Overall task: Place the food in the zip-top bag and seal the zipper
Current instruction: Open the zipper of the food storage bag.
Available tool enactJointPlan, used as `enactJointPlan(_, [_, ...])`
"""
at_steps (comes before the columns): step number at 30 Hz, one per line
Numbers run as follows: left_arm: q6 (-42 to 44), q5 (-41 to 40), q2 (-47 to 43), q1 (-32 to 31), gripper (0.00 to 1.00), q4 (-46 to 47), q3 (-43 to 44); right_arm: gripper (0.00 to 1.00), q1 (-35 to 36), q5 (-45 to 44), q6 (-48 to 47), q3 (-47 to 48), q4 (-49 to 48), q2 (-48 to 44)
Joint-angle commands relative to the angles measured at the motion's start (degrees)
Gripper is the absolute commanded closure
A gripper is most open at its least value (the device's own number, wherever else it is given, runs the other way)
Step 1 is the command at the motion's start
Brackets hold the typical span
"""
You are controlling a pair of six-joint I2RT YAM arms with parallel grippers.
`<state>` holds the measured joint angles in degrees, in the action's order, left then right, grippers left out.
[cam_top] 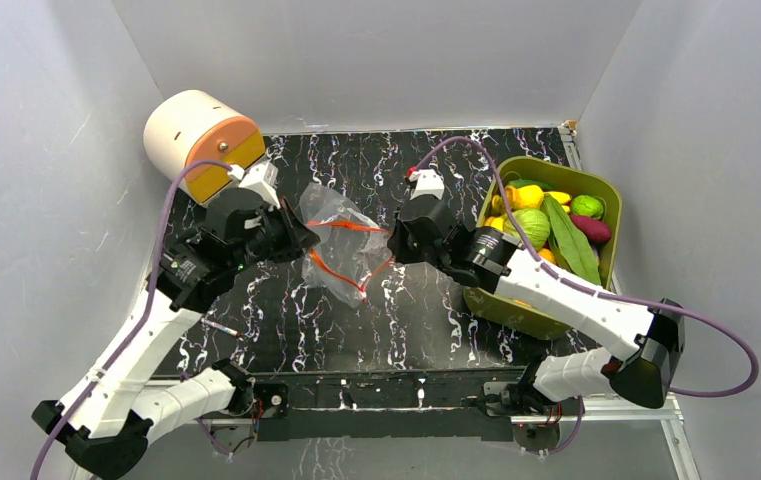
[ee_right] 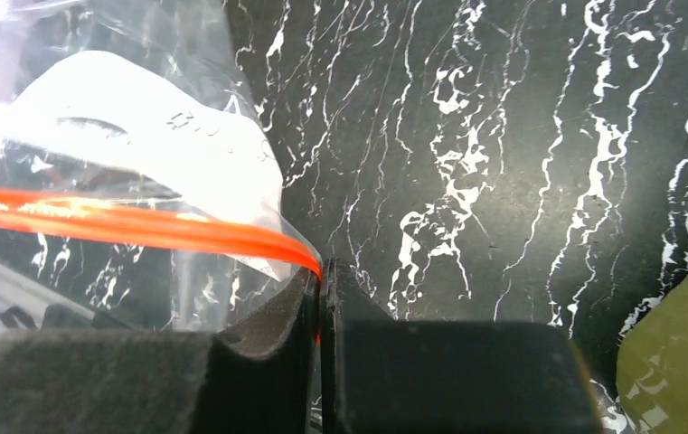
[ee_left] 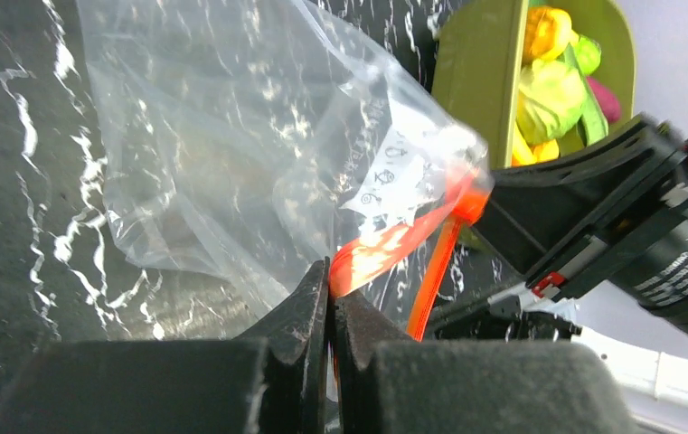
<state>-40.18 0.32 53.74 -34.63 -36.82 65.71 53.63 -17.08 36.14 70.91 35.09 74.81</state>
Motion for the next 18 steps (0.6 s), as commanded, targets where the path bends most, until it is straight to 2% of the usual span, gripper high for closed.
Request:
enactJointPlan(1, [6.23, -6.91, 2.88, 0.00, 1.00, -9.38, 8.38, 1.00, -0.02, -7.32, 1.39, 0.53, 0.52, -2.18])
enactJointPlan(4, [7.69, -5.83, 4.46, 0.00, 1.00, -10.41, 9.49, 1.00, -0.02, -3.47, 2.55, -1.98, -2.85, -2.28])
enactJointPlan(7, [8.26, -2.18, 4.50, 0.00, 1.00, -8.23, 7.00, 1.00, -0.02, 3.83, 3.33, -6.43, -10.86, -3.35])
enactJointPlan(10, [8.19, 1.40, 3.97, -0.07, 0.94, -4.26, 2.47, 1.00, -0.06, 8.92, 6.91, -11.06, -19.74, -4.39])
enactJointPlan(14, [7.76, 2.86, 3.61, -0.02, 0.82, -0.76, -2.33, 1.00, -0.04, 10.76, 11.62, -14.78, -25.19, -4.63])
enactJointPlan(18, [8.10, 7.04, 3.05, 0.00, 0.54, 1.33, -3.69, 1.00, -0.02, 11.24, 14.99, -16.87, -28.46, -5.19])
